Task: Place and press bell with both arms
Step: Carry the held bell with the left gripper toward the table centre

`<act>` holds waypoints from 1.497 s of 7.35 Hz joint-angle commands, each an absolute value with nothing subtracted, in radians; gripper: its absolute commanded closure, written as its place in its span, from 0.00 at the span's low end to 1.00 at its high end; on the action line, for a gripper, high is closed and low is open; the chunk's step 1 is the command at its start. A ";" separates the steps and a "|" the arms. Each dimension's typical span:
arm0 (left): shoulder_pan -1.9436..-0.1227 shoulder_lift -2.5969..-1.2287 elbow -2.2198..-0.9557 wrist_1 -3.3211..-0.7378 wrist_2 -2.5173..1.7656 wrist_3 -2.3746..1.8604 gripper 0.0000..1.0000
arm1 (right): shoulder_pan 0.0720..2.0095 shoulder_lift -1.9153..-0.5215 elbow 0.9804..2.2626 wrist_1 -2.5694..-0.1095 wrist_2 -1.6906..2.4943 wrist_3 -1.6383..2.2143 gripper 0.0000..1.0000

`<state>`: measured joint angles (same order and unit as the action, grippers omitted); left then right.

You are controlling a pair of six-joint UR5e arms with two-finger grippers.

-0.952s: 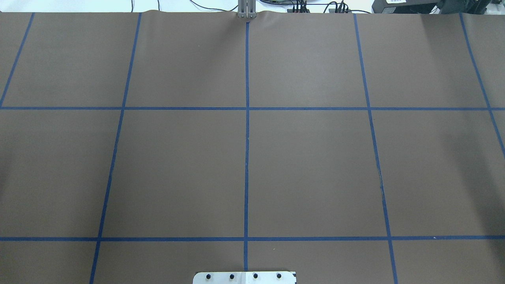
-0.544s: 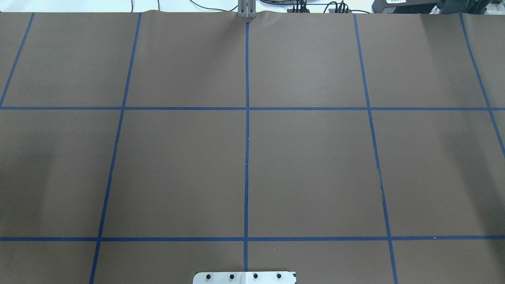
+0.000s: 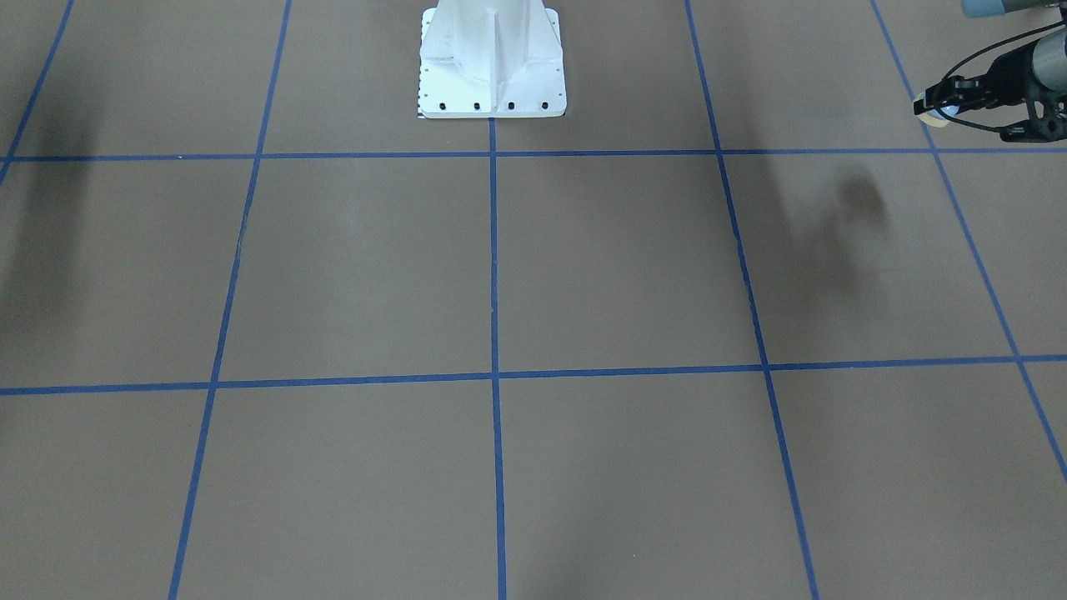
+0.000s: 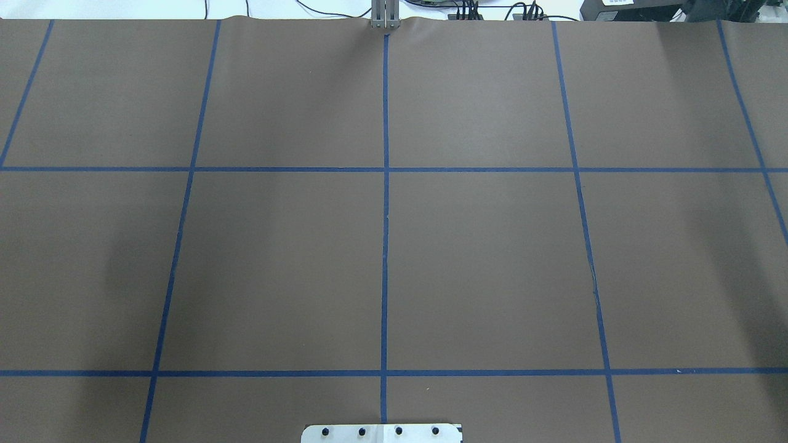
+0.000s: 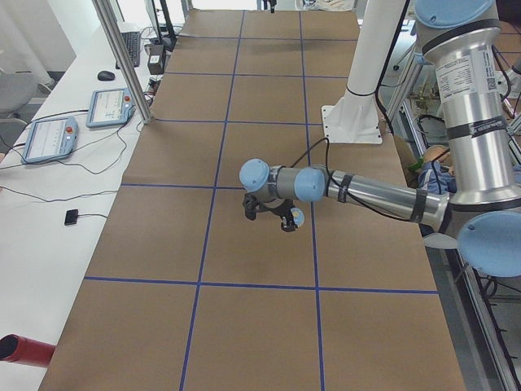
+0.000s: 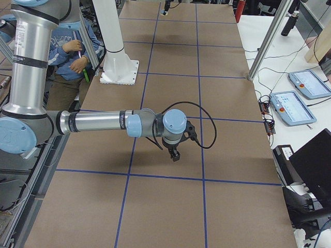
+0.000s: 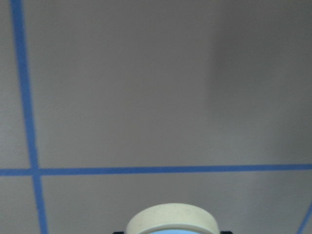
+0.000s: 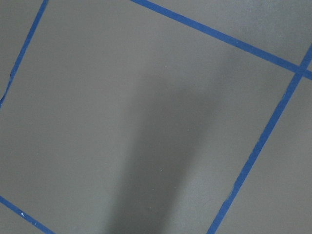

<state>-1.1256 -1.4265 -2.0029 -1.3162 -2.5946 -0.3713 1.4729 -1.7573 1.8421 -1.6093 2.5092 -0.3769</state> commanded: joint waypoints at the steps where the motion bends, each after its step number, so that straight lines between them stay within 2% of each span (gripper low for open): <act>1: -1.022 -1.749 -1.961 -1.191 -2.588 -0.586 1.00 | 1.425 -1.737 1.839 -1.608 2.504 -0.370 0.00; 3: -0.906 -2.030 -1.820 -1.193 -2.585 -0.829 1.00 | 1.391 -1.663 1.839 -1.608 2.481 -0.215 0.00; 4: -0.840 -2.200 -1.684 -1.193 -2.582 -0.903 1.00 | 1.387 -1.661 1.836 -1.608 2.479 -0.213 0.00; 5: -0.792 -2.390 -1.487 -1.204 -2.524 -0.969 1.00 | 1.382 -1.661 1.836 -1.608 2.480 -0.213 0.00; 6: -0.752 -2.510 -1.312 -1.279 -2.485 -0.997 1.00 | 1.362 -1.661 1.833 -1.608 2.477 -0.213 0.00; 8: -0.697 -2.571 -1.085 -1.598 -2.456 -1.165 0.99 | 1.347 -1.652 1.819 -1.606 2.477 -0.212 0.00; 9: -0.666 -2.574 -1.065 -1.664 -2.391 -1.219 0.92 | 1.342 -1.652 1.818 -1.605 2.477 -0.210 0.00; 11: -0.647 -2.589 -1.035 -1.667 -2.379 -1.221 0.67 | 1.341 -1.648 1.815 -1.606 2.479 -0.204 0.00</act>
<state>-0.6617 -2.5800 -1.0569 -1.6477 -2.3935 -1.2084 1.3422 -1.6501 1.8161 -1.6057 2.4776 -0.2078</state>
